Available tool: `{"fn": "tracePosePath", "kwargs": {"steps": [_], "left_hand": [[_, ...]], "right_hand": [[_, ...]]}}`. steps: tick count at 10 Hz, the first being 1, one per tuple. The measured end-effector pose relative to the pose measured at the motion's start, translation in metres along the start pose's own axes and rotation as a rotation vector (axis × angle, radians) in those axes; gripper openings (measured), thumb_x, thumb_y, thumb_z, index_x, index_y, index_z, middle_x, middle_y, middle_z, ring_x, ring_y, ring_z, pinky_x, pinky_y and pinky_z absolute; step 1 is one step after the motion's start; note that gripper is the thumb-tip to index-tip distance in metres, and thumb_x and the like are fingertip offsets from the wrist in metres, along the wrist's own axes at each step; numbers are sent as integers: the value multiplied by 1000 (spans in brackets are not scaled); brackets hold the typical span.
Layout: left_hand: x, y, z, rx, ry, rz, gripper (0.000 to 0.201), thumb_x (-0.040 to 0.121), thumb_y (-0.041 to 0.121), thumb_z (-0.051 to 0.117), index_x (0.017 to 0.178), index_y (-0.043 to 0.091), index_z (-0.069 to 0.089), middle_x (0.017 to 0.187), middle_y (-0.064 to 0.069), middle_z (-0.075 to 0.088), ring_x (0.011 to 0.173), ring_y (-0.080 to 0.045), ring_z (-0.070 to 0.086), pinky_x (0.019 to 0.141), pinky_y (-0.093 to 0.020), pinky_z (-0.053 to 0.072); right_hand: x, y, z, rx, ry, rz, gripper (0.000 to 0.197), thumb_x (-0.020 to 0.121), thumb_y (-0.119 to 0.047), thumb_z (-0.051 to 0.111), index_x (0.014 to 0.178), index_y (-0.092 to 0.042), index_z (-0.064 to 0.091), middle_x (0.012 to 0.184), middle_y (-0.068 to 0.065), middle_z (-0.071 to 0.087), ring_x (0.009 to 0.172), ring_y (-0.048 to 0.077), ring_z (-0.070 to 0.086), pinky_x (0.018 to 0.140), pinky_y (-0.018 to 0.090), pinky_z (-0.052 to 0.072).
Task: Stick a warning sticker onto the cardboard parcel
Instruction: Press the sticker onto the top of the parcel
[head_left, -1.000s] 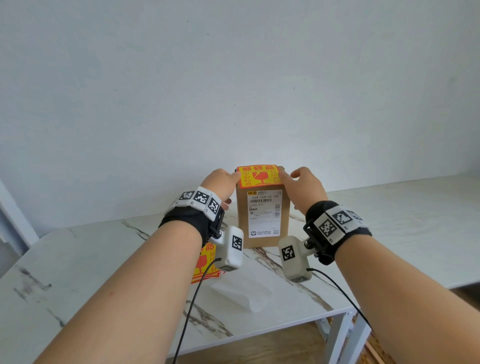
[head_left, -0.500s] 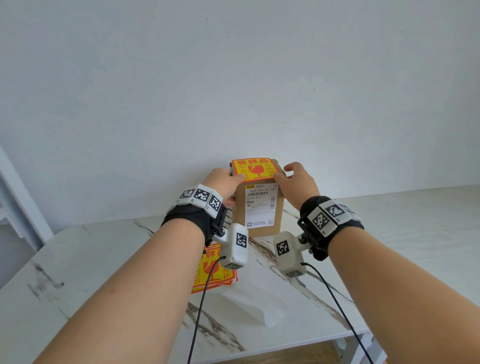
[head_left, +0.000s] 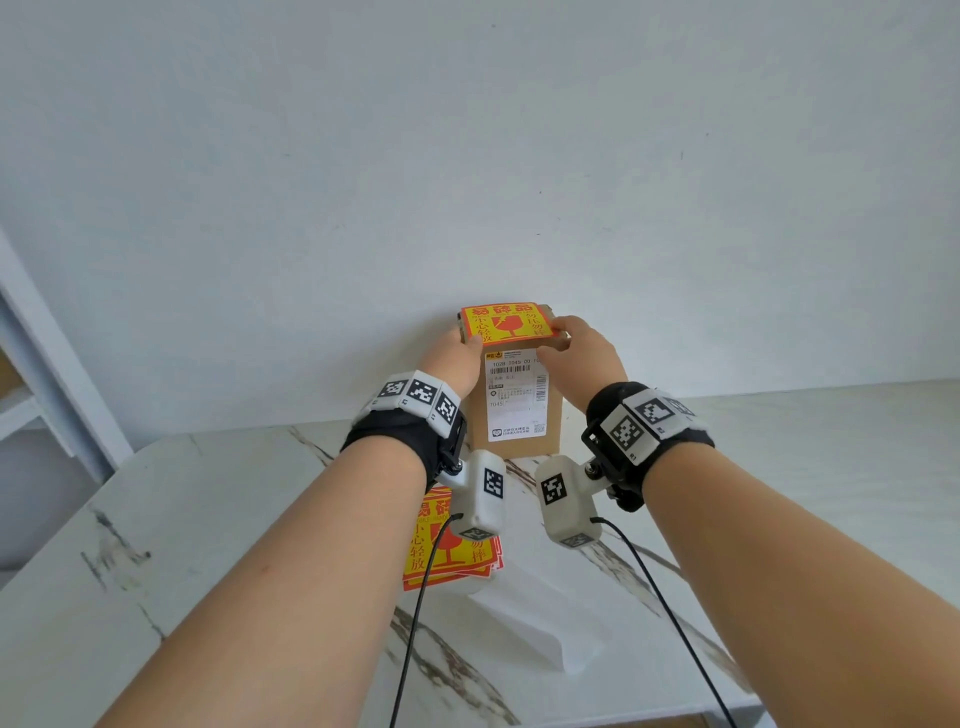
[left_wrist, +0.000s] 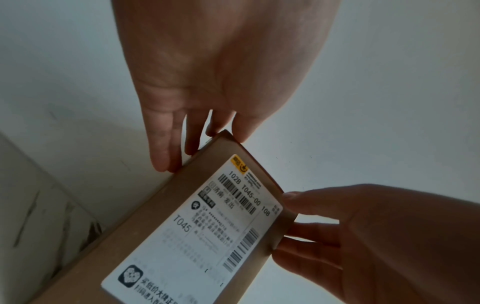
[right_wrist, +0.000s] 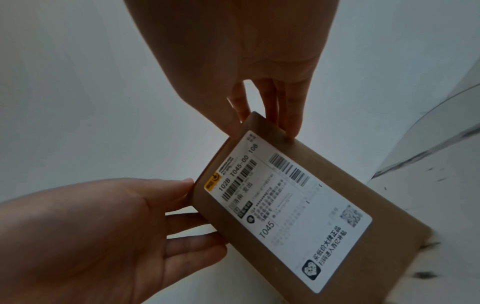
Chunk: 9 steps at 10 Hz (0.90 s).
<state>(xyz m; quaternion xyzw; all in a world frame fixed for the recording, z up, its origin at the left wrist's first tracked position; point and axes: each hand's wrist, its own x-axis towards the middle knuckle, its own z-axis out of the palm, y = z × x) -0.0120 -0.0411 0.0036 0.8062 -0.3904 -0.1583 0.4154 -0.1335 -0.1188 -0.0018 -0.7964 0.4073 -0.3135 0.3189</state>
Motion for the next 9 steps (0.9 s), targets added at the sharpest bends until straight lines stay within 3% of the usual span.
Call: {"fn": "tracePosePath", "kwargs": {"steps": [3, 4, 5, 7, 9], "left_hand": [[2, -4, 1, 84, 38, 12, 35, 103, 24, 35, 133, 13, 48, 128, -10, 60, 110, -29, 59, 79, -30, 39], [-1, -2, -2, 162, 59, 2, 33, 101, 24, 37, 130, 11, 47, 127, -12, 59, 107, -29, 59, 79, -32, 40], [-6, 3, -5, 277, 85, 18, 35, 100, 23, 41, 131, 10, 47, 128, -15, 59, 113, -35, 59, 87, -36, 45], [-15, 12, -11, 493, 53, 28, 46, 94, 28, 46, 140, 20, 41, 138, -13, 45, 124, -37, 50, 102, -43, 42], [-39, 33, -21, 770, 89, 42, 54, 92, 31, 50, 142, 18, 36, 145, -12, 34, 132, -36, 39, 106, -53, 35]], "right_hand": [[0, 1, 3, -22, -19, 8, 47, 90, -15, 49, 136, -20, 46, 126, 10, 59, 96, 22, 56, 78, 30, 43], [-4, -3, 0, -33, 1, 20, 51, 90, -16, 51, 140, -22, 42, 129, 11, 52, 110, 28, 57, 90, 37, 50], [-8, -7, -6, -77, 5, 26, 50, 90, -19, 51, 139, -21, 42, 130, 12, 49, 113, 32, 56, 93, 46, 53], [-17, -15, -20, -308, -24, -1, 49, 90, -20, 50, 138, -18, 41, 134, 12, 46, 123, 31, 46, 96, 42, 47], [-30, -31, -39, -469, -56, -45, 48, 89, -21, 52, 136, -19, 42, 136, 11, 46, 127, 31, 41, 99, 44, 42]]}}
